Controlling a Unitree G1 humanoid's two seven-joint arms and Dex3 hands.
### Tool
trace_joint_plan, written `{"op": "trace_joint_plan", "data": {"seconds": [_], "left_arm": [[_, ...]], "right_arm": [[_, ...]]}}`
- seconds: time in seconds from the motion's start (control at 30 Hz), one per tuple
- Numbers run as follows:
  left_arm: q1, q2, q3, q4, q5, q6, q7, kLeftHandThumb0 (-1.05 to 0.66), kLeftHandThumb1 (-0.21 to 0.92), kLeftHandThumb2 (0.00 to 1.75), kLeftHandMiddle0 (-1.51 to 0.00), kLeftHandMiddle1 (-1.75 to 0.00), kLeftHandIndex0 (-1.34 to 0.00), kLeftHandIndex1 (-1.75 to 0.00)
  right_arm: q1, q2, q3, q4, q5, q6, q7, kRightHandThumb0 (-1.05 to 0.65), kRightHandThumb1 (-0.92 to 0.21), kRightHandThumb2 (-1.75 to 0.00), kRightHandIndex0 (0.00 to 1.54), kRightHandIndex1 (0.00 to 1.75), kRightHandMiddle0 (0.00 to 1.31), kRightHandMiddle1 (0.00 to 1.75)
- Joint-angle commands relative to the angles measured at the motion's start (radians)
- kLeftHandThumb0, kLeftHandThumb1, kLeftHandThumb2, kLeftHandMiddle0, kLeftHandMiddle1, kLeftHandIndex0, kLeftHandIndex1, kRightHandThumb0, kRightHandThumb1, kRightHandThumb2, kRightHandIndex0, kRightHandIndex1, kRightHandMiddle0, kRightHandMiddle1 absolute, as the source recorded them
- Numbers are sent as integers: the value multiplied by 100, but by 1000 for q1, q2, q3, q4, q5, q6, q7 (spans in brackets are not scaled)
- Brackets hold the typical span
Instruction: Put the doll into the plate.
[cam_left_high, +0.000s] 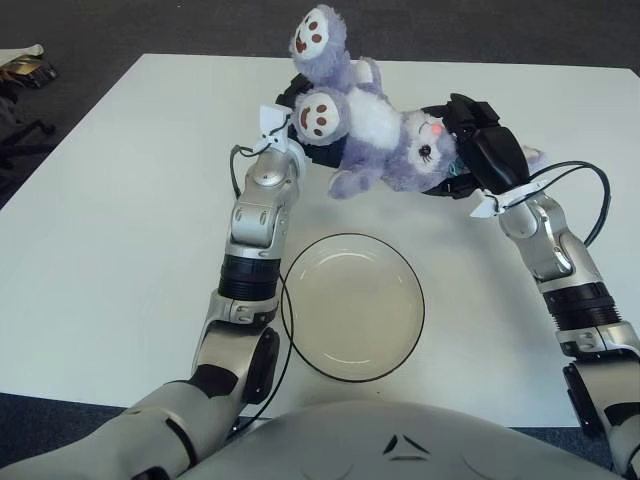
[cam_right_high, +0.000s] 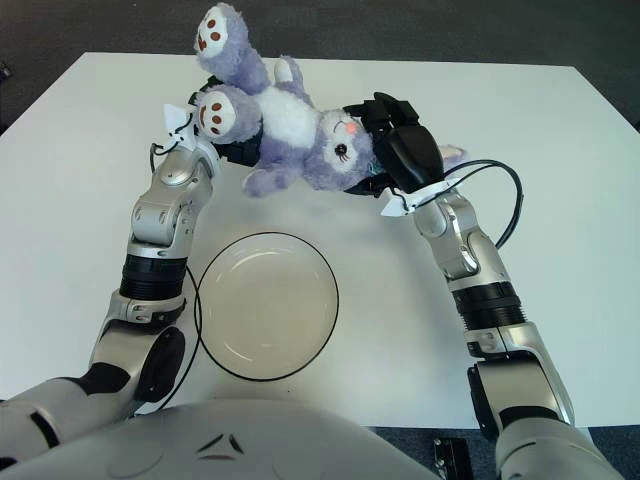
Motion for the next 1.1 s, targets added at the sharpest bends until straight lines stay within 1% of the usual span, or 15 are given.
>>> {"op": "trace_joint_plan", "data": {"seconds": [0.0,0.27,0.4,0.53,0.7,0.93,1.07], "left_arm": [[10,-4,0,-19,-21,3,-9,0,7,160,-80,-173,-56,-175],[19,-12,-4,-27,-21,15,0,0,8,159,-81,-171,-56,-175],[21,-14,-5,-28,-20,17,2,0,8,158,-81,-169,-56,-175],[23,-15,-6,-28,-20,22,0,0,7,158,-82,-168,-56,-175],[25,-17,-7,-27,-23,26,-4,0,7,158,-83,-166,-56,-175],[27,-20,-6,-23,-21,27,0,0,6,159,-83,-167,-57,-175],[26,-22,-5,-21,-20,35,3,0,6,159,-84,-166,-57,-175]], "right_arm": [[-7,11,-1,-12,22,-3,6,-80,-51,-64,3,14,0,70],[-8,29,-6,-19,41,16,23,-78,-46,-68,3,10,0,78],[-12,31,-5,-19,30,22,17,-79,-45,-70,3,9,0,80],[-17,30,-3,-13,12,18,-1,-82,-47,-69,5,9,0,80],[-23,27,-1,-1,10,-2,-14,-87,-53,-63,7,8,0,84],[-32,33,1,4,30,-12,-3,-91,-56,-59,9,9,0,87],[-32,41,-3,8,50,-22,-2,-90,-55,-57,11,10,0,91]]}}
